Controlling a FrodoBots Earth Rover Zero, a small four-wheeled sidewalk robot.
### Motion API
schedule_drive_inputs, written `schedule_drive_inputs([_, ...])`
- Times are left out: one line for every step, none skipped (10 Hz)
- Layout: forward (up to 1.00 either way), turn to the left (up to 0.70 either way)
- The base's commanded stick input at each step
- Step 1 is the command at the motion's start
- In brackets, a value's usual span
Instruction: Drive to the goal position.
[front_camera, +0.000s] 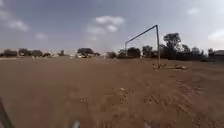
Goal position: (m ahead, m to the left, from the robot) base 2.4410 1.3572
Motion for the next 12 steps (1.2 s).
schedule_drive_inputs([1.0,0.0])
schedule_drive_inputs([1.0,0.0])
schedule_drive_inputs([1.0,0.0])
schedule_drive_inputs([1.0,0.0])
schedule_drive_inputs([1.0,0.0])
schedule_drive_inputs([1.0,0.0])
schedule_drive_inputs([1.0,0.0])
schedule_drive_inputs([1.0,0.0])
schedule_drive_inputs([1.0,0.0])
schedule_drive_inputs([1.0,0.0])
schedule_drive_inputs([1.0,0.0])
schedule_drive_inputs([1.0,0.0])
